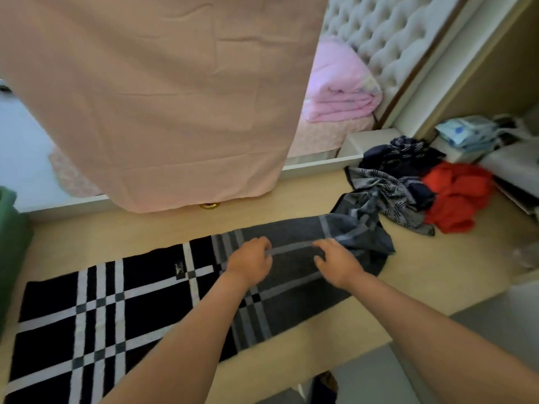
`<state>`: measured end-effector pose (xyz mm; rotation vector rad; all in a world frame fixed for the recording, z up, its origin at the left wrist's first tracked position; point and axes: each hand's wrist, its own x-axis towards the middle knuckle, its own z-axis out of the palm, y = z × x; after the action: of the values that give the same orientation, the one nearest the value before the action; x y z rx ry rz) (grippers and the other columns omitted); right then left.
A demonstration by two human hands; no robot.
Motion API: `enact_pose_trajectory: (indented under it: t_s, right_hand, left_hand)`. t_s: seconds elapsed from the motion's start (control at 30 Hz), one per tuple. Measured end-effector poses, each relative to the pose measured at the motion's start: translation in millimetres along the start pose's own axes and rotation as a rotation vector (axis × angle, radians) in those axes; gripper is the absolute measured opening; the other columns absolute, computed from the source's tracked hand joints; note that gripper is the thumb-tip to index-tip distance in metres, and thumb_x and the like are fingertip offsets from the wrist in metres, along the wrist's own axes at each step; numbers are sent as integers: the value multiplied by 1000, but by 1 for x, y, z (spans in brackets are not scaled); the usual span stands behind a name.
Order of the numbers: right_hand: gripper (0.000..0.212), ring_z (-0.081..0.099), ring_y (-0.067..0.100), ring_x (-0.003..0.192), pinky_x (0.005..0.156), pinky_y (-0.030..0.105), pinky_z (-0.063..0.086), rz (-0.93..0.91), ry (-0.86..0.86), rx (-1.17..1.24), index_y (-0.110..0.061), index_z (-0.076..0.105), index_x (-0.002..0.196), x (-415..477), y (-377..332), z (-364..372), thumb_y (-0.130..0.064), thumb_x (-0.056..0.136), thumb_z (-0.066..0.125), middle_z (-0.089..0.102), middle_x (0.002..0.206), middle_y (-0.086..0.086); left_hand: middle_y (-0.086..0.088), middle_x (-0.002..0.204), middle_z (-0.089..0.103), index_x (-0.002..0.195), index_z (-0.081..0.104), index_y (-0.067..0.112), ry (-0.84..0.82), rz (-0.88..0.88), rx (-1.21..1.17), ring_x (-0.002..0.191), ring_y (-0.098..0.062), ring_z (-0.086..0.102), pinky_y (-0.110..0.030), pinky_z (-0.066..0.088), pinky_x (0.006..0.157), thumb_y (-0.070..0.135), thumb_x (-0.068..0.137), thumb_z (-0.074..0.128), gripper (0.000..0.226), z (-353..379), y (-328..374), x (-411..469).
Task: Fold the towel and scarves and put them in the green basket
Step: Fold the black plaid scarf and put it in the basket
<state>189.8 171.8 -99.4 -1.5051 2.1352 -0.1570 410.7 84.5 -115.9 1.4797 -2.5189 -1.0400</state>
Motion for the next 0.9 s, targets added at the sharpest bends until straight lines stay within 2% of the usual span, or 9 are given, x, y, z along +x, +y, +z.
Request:
enact_pose_trajectory:
  t_s: [0.17, 0.27, 0.37, 0.43, 0.5, 0.57, 0.67, 0.8, 0.9]
  right_hand:
    - [29, 55, 20, 114, 93, 39, 49, 87, 175, -13, -26, 62, 120, 5, 110, -37, -20, 93, 52, 53, 125, -2]
    - [40, 53, 25, 114, 91, 36, 48, 138, 236, -19, -22, 58, 127, 15, 159, -54, -12, 88, 55, 47, 128, 2]
    - [62, 43, 29, 127, 102, 38, 41, 178, 118, -177, -27, 42, 144, 33, 196, -72, -21, 86, 61, 40, 140, 7]
    - [68, 30, 30, 141, 111, 42, 32, 129, -56, -313, -36, 33, 150, 43, 212, -77, -30, 89, 62, 28, 154, 9]
    - [68, 8, 28, 151, 118, 47, 19, 9, -177, -363, -40, 29, 151, 51, 219, -78, -28, 91, 59, 8, 164, 6]
    - [66, -6, 21, 153, 122, 51, 6, -155, -231, -417, -35, 32, 151, 56, 218, -80, -23, 91, 56, -2, 167, 0]
    - [66, 7, 17, 152, 123, 46, 6, -242, -274, -364, -24, 31, 152, 56, 212, -85, -18, 90, 52, 15, 165, -2]
    - [60, 49, 26, 127, 103, 39, 44, -198, -289, -197, -28, 37, 146, 60, 209, -91, -21, 87, 47, 52, 140, 0]
    - [46, 60, 25, 111, 83, 34, 52, -176, -331, -138, -32, 54, 133, 69, 210, -97, -28, 87, 45, 62, 126, 1]
  left_hand:
    - [2, 109, 53, 114, 57, 26, -41, 91, 0, 102, -22, 56, -40, 49, 87, 24, 94, 51, 21, 61, 104, 51]
    - [4, 127, 46, 130, 50, 31, 5, 150, 32, 111, -23, 53, -43, 52, 86, 24, 95, 53, 36, 94, 155, 79]
    - [8, 157, 22, 150, 28, 36, 47, 206, 167, 123, -23, 49, -43, 54, 86, 21, 96, 54, 62, 119, 198, 109]
    - [4, 163, 12, 153, 18, 39, -5, 214, 321, 124, -25, 50, -41, 53, 87, 24, 96, 54, 68, 127, 217, 125]
    - [-4, 154, 34, 150, 30, 37, -85, 216, 503, 118, -25, 55, -38, 46, 90, 29, 96, 53, 58, 128, 226, 137]
    - [-2, 126, 58, 133, 52, 33, -117, 178, 634, 106, -23, 60, -35, 42, 85, 32, 96, 50, 37, 120, 226, 142]
    - [0, 96, 65, 101, 66, 22, -175, -30, 664, 86, -22, 61, -34, 40, 72, 35, 95, 42, 28, 106, 215, 142]
    - [-2, 75, 60, 66, 54, 18, -86, -168, 542, 72, -23, 57, -32, 38, 68, 43, 97, 33, 45, 100, 208, 145]
    - [-1, 86, 65, 70, 59, 19, 49, -92, 629, 66, -22, 52, -30, 35, 62, 43, 98, 37, 43, 103, 216, 162]
